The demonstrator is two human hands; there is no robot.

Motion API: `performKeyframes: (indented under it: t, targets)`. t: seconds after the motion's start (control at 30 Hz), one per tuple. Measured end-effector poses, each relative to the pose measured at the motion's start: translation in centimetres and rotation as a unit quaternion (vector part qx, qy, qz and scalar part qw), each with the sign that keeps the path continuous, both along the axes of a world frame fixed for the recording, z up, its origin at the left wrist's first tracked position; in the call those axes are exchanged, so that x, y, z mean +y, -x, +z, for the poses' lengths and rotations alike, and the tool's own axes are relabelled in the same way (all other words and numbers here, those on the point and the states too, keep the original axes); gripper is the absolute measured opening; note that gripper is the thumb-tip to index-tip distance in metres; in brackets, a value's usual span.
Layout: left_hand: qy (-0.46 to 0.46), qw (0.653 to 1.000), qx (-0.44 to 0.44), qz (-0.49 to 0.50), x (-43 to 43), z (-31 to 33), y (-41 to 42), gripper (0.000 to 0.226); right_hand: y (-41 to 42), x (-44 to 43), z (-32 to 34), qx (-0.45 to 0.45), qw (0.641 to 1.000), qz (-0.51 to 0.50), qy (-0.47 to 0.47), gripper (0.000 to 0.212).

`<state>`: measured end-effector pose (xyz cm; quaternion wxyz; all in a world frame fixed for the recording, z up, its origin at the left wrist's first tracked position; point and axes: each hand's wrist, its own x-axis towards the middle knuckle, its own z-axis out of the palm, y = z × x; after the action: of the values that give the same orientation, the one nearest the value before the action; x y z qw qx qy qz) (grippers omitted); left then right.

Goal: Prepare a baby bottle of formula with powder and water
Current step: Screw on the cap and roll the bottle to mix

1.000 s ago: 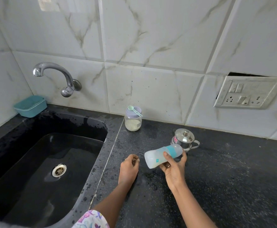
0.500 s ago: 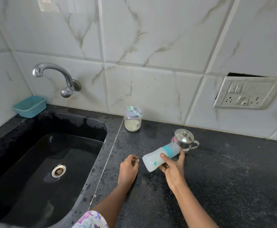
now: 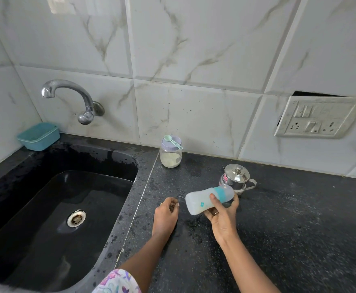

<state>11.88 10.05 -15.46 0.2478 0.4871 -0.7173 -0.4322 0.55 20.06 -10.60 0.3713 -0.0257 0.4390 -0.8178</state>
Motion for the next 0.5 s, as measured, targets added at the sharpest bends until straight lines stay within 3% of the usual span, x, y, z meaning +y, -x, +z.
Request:
performKeyframes:
  t: [0.1, 0.23, 0.37, 0.5]
  targets:
    - [0.006, 1.0, -0.003, 0.0, -0.04, 0.02, 0.06, 0.014, -0.05, 0.2, 0.23, 0.023, 0.999, 0.025, -0.014, 0.077]
    - [0.001, 1.0, 0.0, -0.001, 0.02, -0.01, 0.01, 0.014, 0.05, -0.11, 0.06, -0.021, 0.999, -0.026, 0.012, 0.069]
    - [-0.003, 1.0, 0.005, 0.003, -0.04, -0.04, 0.0, 0.014, -0.14, 0.05, 0.23, 0.025, 0.999, 0.026, -0.017, 0.077]
    - [-0.005, 1.0, 0.008, 0.0, 0.07, 0.05, -0.01, 0.013, 0.09, -0.12, -0.02, -0.008, 1.0, -0.027, -0.006, 0.07]
